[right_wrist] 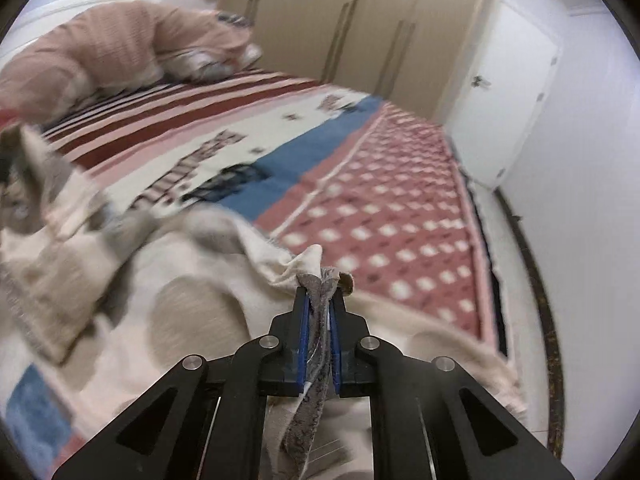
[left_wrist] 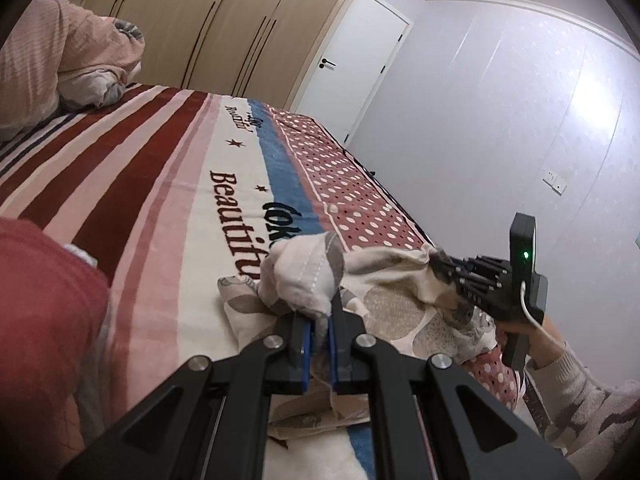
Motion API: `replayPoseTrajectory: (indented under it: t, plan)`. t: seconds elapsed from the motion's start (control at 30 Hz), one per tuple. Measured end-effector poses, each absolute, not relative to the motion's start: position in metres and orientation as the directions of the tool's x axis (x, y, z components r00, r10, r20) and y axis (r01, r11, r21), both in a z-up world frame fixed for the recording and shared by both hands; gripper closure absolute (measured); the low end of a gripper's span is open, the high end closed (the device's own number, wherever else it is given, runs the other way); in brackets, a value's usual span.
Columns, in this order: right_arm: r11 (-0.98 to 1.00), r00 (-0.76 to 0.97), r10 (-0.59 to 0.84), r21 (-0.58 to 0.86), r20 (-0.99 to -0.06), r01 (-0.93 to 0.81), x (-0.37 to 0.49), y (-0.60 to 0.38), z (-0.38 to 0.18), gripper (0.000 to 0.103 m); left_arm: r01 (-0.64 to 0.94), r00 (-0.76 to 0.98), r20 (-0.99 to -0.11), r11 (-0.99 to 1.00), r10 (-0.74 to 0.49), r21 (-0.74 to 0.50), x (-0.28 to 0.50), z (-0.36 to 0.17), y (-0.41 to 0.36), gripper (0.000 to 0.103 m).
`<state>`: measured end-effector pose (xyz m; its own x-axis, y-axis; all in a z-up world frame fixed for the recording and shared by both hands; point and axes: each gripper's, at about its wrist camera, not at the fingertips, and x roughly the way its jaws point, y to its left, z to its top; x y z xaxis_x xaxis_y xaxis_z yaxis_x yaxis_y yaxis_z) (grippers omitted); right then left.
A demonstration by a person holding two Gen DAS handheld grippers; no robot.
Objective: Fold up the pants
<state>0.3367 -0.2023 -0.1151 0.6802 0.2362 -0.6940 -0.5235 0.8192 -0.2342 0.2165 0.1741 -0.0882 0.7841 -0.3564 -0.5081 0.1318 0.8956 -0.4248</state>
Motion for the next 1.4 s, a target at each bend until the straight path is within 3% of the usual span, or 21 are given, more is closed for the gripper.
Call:
replayPoseTrajectory:
  t: [0.13, 0.27, 0.43, 0.53, 0.6, 0.7, 0.87, 0.97, 1.0, 1.23, 1.4]
  plan:
    - [0.856, 0.671, 0.22, -0.189, -0.708, -0.48, 0.361, -0.219, -0.124, 0.097, 0.134, 0.782, -0.519, 0.906, -0.345, -0.401, 0.225, -0.082, 0.164, 0.099]
    - [0.883, 0.64, 0.261, -0.09, -0.723, -0.461, 0.367, -0.241, -0.133, 0.067, 0.166, 0.776, -0.524, 0.914, -0.353, -0.37, 0.242, -0.068, 0.139, 0.099]
    - [0.886, 0.638, 0.35, 0.021, -0.686, -0.463, 0.347, -0.284, -0.12, 0.064, 0.281, 0.758, -0.501, 0.902, -0.417, -0.327, 0.277, -0.048, 0.079, 0.099]
    - [0.841, 0.541, 0.45, 0.133, -0.71, -0.524, 0.337, -0.298, -0.121, 0.06, 0.342, 0.742, -0.492, 0.888, -0.456, -0.308, 0.291, -0.042, 0.041, 0.099]
    - [0.802, 0.479, 0.525, 0.221, -0.703, -0.555, 0.329, -0.305, -0.123, 0.047, 0.363, 0.728, -0.499, 0.881, -0.471, -0.303, 0.294, -0.043, 0.024, 0.099]
    - [0.754, 0.404, 0.594, 0.306, -0.696, -0.582, 0.318, -0.308, -0.13, 0.044, 0.371, 0.71, -0.522, 0.881, -0.473, -0.293, 0.296, -0.051, 0.011, 0.099]
    - [0.769, 0.376, 0.532, 0.247, -0.759, -0.59, 0.311, -0.292, -0.158, 0.045, 0.341, 0.7, -0.552, 0.891, -0.453, -0.298, 0.296, -0.066, 0.01, 0.099]
    - [0.767, 0.379, 0.526, 0.233, -0.761, -0.597, 0.312, -0.286, -0.165, 0.094, 0.333, 0.701, -0.553, 0.892, -0.45, -0.305, 0.295, -0.068, 0.011, 0.099]
    - [0.773, 0.387, 0.515, 0.219, -0.765, -0.596, 0.313, -0.285, -0.163, 0.096, 0.328, 0.704, -0.554, 0.895, -0.445, -0.301, 0.294, -0.068, 0.012, 0.099]
    - [0.747, 0.42, 0.601, 0.291, -0.68, -0.598, 0.308, -0.304, -0.108, 0.099, 0.336, 0.714, -0.536, 0.892, -0.45, -0.302, 0.288, -0.061, 0.015, 0.099]
    - [0.745, 0.376, 0.626, 0.38, -0.683, -0.549, 0.31, -0.325, -0.089, 0.099, 0.346, 0.715, -0.534, 0.892, -0.452, -0.291, 0.285, -0.058, 0.013, 0.099]
